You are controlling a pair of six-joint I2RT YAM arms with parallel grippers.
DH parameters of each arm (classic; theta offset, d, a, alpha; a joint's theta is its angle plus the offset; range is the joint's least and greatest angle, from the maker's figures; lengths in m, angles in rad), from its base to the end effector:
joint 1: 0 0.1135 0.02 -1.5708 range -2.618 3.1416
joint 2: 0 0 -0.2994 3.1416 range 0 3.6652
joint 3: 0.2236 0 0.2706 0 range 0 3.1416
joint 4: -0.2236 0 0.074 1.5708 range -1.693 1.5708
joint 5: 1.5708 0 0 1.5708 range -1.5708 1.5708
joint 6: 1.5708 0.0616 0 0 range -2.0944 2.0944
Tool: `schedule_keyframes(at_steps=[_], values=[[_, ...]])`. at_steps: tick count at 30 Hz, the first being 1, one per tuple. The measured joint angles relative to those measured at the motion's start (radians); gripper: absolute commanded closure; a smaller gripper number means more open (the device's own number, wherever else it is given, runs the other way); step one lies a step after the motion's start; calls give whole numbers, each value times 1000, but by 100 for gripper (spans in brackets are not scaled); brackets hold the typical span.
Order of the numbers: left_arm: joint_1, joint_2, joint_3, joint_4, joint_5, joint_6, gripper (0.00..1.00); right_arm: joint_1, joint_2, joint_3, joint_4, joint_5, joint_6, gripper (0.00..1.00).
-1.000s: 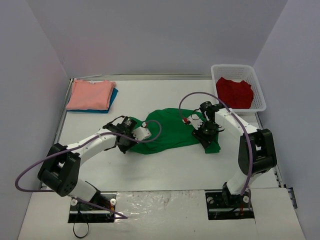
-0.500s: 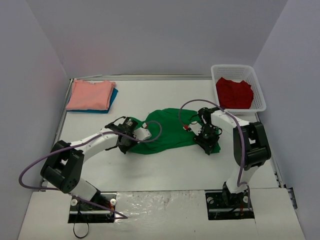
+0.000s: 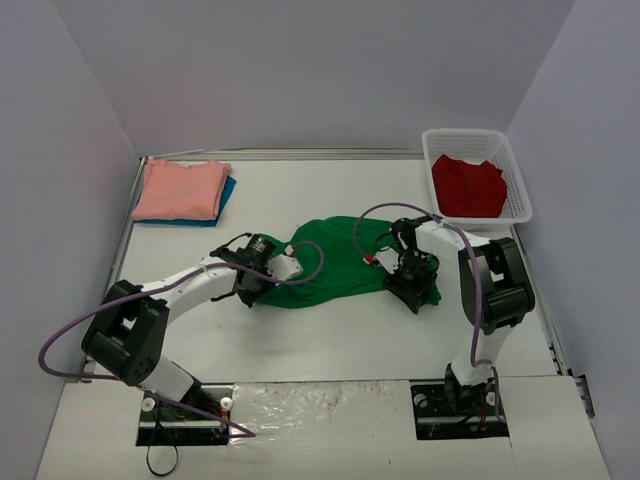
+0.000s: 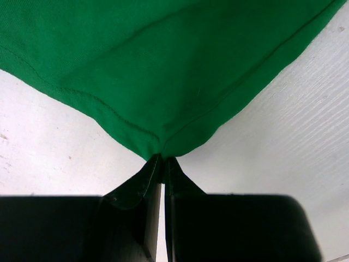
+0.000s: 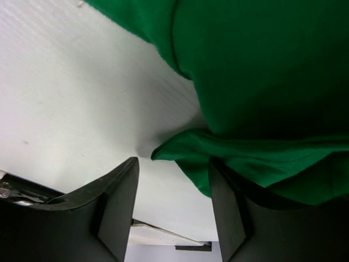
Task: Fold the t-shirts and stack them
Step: Flatten out the tshirt
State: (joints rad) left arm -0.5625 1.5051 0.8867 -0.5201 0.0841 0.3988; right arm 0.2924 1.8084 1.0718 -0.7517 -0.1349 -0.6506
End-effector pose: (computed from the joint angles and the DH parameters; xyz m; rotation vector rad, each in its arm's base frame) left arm 0.2568 -0.1680 0.1852 1.2766 2.3940 -0.1625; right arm 0.3207 0.1052 0.1371 -1.3844 2.6967 0.1792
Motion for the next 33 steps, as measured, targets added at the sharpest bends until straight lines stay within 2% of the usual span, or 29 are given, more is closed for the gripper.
schedule_keyframes(at_steps=[5,6,8,10,12,23,28,33], values=[[0,1,0,3,0,0,98,37,14,0,18,59,31,71],[0,1,0,3,0,0,98,46,20,3,19,77,38,80],[0,1,0,3,0,-1,98,60,33,11,22,111,52,91],[0,1,0,3,-1,-1,98,68,40,17,23,133,65,93],[0,1,0,3,0,-2,98,71,41,17,23,137,74,100],[8,-4,-1,3,-3,-6,98,52,-18,51,10,74,77,100],[55,-56,35,-49,-2,15,98,-48,-128,232,-55,29,55,100],[168,-111,230,-105,-12,30,98,-172,-192,451,-78,7,29,100]])
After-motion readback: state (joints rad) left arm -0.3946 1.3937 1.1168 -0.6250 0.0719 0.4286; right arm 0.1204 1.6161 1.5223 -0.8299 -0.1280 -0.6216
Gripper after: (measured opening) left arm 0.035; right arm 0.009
